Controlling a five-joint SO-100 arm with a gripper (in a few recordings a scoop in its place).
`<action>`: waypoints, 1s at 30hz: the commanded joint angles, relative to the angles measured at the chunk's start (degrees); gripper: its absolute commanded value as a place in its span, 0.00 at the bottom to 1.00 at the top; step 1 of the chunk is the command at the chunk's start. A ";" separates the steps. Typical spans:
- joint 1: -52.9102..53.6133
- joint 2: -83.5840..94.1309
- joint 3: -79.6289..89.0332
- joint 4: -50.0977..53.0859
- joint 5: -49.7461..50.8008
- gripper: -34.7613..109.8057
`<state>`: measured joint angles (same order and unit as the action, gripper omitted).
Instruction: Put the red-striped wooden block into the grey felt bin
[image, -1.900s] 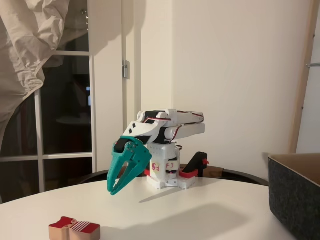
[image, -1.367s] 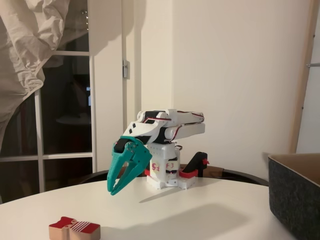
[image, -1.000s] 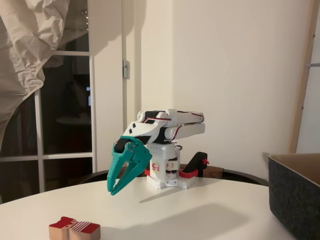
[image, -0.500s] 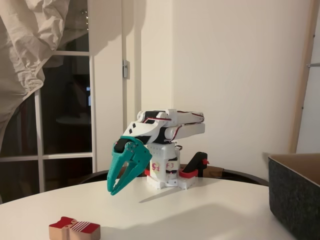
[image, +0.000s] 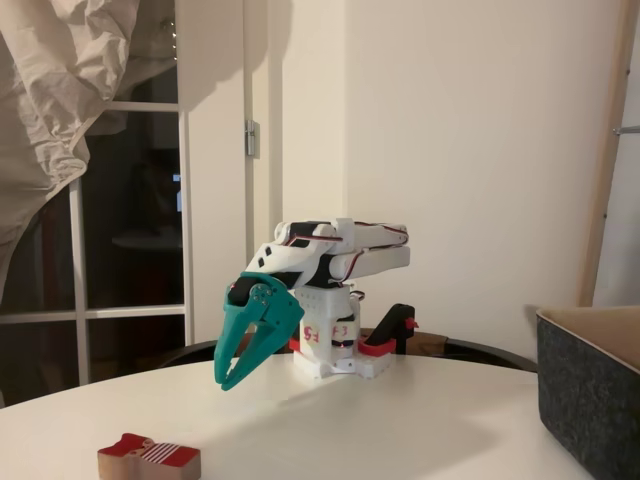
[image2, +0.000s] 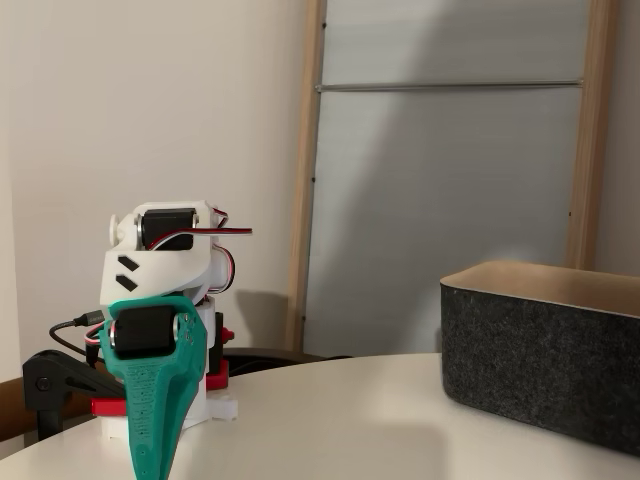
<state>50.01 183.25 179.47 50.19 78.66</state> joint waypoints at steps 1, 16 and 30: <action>0.88 1.05 0.70 0.44 0.70 0.24; 0.88 1.05 0.70 0.44 0.44 0.24; 0.88 1.05 0.70 0.44 -0.09 0.25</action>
<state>50.01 183.25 179.47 50.19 78.66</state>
